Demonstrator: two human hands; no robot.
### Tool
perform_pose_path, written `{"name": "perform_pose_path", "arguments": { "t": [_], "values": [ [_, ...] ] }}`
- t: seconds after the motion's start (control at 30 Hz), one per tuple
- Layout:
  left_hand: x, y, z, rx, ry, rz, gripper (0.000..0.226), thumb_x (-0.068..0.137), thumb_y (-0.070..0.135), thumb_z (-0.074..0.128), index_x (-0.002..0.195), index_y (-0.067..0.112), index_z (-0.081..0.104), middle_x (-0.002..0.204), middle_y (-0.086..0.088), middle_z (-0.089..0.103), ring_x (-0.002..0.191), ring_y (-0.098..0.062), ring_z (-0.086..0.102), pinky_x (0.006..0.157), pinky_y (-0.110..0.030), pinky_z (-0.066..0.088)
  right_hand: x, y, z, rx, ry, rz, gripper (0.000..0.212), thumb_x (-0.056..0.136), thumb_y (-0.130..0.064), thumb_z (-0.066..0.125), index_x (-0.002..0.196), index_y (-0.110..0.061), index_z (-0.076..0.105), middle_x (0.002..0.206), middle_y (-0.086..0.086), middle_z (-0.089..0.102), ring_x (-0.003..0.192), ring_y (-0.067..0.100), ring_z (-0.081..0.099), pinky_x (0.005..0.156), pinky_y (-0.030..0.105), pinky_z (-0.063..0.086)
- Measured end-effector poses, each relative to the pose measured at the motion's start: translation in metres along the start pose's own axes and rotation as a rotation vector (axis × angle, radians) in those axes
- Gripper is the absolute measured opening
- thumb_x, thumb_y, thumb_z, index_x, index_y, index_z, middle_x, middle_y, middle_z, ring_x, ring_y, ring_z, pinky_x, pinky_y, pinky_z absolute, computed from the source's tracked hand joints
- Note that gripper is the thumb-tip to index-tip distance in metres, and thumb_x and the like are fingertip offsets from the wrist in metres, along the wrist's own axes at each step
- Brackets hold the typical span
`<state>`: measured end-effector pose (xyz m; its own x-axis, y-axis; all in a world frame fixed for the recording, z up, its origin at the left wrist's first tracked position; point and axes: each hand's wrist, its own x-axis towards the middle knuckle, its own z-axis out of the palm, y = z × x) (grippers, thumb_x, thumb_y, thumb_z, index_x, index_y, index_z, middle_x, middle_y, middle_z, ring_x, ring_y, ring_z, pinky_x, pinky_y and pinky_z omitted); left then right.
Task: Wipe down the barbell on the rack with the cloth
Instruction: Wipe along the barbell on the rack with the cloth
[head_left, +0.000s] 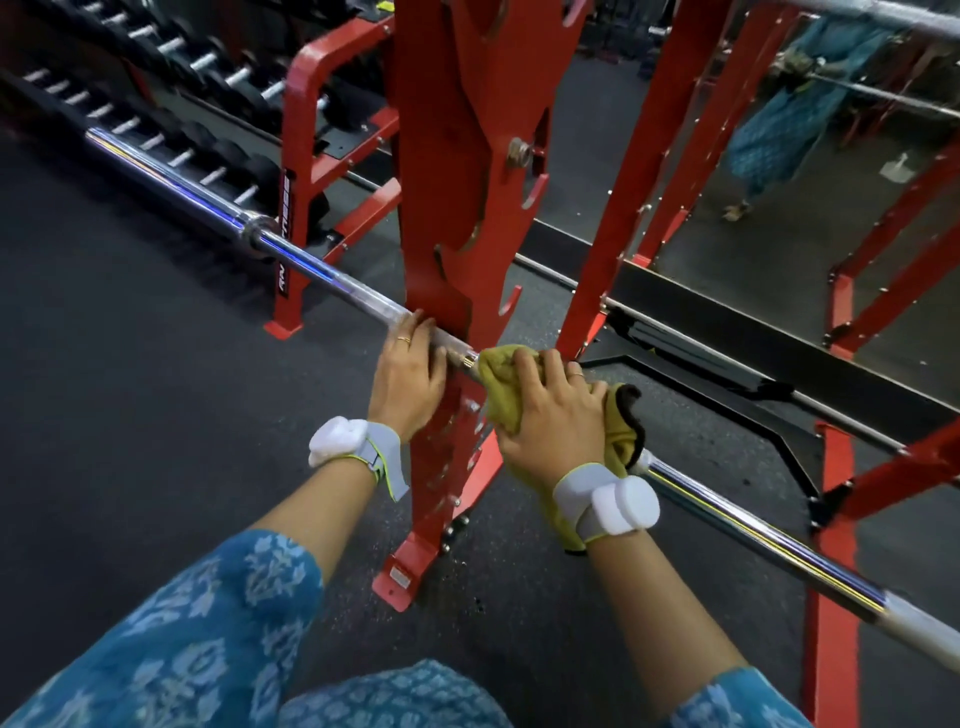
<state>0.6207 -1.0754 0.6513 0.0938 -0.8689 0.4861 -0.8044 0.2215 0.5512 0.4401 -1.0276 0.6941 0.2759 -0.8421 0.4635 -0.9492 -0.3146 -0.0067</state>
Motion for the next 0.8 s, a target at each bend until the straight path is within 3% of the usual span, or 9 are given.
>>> {"name": "perform_pose_path", "arguments": {
  "t": [0.13,0.3,0.47,0.63,0.8],
  "values": [
    [0.008,-0.006,-0.005,0.024,-0.111,0.027,0.062,0.091,0.033,0.026,0.130,-0.011,0.046,0.138,-0.028,0.041,0.134,-0.043,0.031,0.113,-0.047,0.021,0.021,-0.019,0.009,0.011,-0.010,-0.050,0.070,0.056,-0.047,0.071,0.114,-0.018,0.046,0.103,0.010,0.055,0.083,0.034,0.056,0.068,0.047,0.042],
    [0.005,-0.011,-0.001,-0.008,-0.125,-0.011,0.057,0.092,0.031,0.028,0.137,-0.001,0.042,0.146,-0.018,0.036,0.140,-0.032,0.022,0.115,-0.046,0.016,0.044,-0.039,0.011,0.057,-0.037,-0.095,0.060,0.053,-0.039,0.071,0.109,-0.019,0.057,0.099,0.008,0.053,0.078,0.033,0.055,0.065,0.043,0.040],
    [0.006,-0.012,-0.003,0.064,-0.120,-0.002,0.060,0.090,0.035,0.027,0.132,-0.002,0.048,0.141,-0.018,0.043,0.138,-0.032,0.029,0.114,-0.042,0.015,0.039,-0.033,0.011,0.093,-0.026,-0.117,0.064,0.057,-0.039,0.073,0.116,-0.023,0.055,0.103,0.008,0.054,0.082,0.035,0.056,0.068,0.047,0.042],
    [0.004,-0.001,-0.003,0.093,-0.080,-0.003,0.056,0.091,0.028,0.026,0.126,-0.007,0.051,0.134,-0.023,0.049,0.132,-0.037,0.038,0.111,-0.047,0.020,0.010,-0.016,0.014,0.032,0.103,0.006,0.068,0.054,-0.046,0.075,0.111,-0.022,0.048,0.102,0.010,0.057,0.079,0.034,0.056,0.068,0.046,0.043],
    [0.004,-0.002,-0.004,0.087,-0.072,-0.003,0.056,0.091,0.029,0.027,0.126,-0.006,0.052,0.134,-0.022,0.050,0.132,-0.036,0.038,0.112,-0.045,0.020,0.006,-0.018,0.014,-0.021,0.131,0.068,0.070,0.049,-0.043,0.076,0.111,-0.019,0.055,0.098,0.012,0.058,0.077,0.034,0.056,0.067,0.045,0.041]
  ]
}}
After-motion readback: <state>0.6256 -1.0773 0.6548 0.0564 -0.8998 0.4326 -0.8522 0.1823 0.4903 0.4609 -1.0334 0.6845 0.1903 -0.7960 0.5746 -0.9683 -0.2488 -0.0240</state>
